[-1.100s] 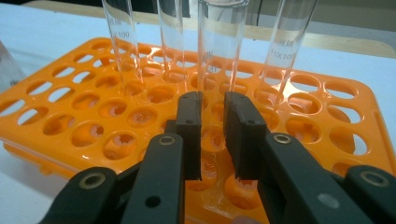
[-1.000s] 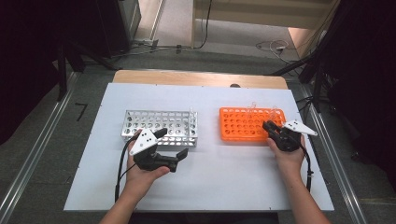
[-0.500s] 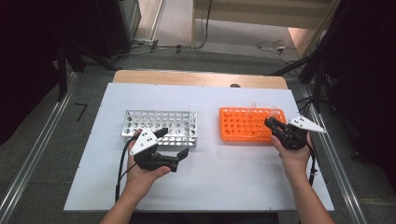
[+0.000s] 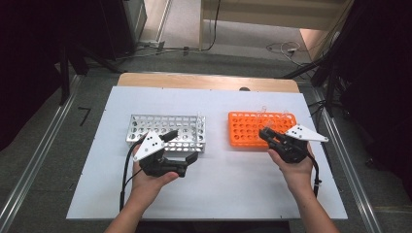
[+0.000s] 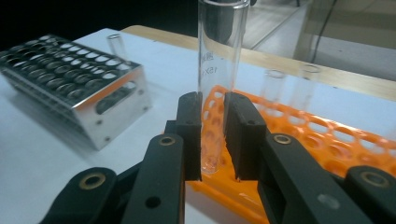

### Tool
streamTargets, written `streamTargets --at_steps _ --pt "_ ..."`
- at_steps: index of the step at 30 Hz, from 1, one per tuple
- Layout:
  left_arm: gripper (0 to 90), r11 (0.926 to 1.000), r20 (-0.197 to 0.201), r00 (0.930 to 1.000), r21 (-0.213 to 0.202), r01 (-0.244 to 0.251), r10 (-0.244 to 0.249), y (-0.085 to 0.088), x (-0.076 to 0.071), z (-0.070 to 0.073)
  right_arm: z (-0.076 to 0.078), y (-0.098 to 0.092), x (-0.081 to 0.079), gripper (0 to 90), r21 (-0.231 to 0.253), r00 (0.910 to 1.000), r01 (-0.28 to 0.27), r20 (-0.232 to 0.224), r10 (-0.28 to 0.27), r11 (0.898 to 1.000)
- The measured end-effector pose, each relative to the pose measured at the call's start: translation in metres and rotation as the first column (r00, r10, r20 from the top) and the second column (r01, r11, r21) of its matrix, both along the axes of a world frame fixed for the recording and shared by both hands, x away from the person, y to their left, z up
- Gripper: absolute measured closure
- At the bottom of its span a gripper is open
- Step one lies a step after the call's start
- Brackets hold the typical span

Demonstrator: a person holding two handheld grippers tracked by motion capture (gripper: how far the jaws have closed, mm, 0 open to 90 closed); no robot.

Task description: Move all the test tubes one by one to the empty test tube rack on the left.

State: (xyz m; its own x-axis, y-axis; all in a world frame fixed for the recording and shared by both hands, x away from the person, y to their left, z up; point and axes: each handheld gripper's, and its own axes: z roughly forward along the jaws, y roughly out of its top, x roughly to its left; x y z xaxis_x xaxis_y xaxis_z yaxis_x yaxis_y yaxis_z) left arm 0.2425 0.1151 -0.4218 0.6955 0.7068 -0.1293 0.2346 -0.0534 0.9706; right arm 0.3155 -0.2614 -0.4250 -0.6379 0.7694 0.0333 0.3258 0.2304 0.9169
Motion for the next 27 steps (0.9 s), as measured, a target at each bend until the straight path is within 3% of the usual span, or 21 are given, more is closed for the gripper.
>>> streamTargets --at_steps 3,8,13,27 --pt "10.9 0.9995 0.019 0.9994 -0.009 0.03 -0.03 -0.004 -0.001 0.003 0.001 0.012 -0.006 74.5 -0.004 0.9993 -0.036 -0.005 0.036 0.999" --pt "12.3 0.998 0.025 0.9978 -0.015 0.062 -0.061 -0.012 -0.002 0.007 0.001 0.029 -0.015 74.5 -0.017 0.9956 -0.093 -0.007 0.093 0.996" --pt "14.7 0.9971 0.038 0.9968 -0.026 0.072 -0.071 -0.017 -0.004 0.009 0.002 0.044 -0.023 74.5 -0.022 0.9908 -0.135 -0.014 0.135 0.991" --pt "27.7 0.9909 0.051 0.9907 -0.04 0.128 -0.126 -0.031 -0.006 0.012 0.003 0.081 -0.044 74.5 -0.043 0.9679 -0.251 -0.021 0.251 0.967"
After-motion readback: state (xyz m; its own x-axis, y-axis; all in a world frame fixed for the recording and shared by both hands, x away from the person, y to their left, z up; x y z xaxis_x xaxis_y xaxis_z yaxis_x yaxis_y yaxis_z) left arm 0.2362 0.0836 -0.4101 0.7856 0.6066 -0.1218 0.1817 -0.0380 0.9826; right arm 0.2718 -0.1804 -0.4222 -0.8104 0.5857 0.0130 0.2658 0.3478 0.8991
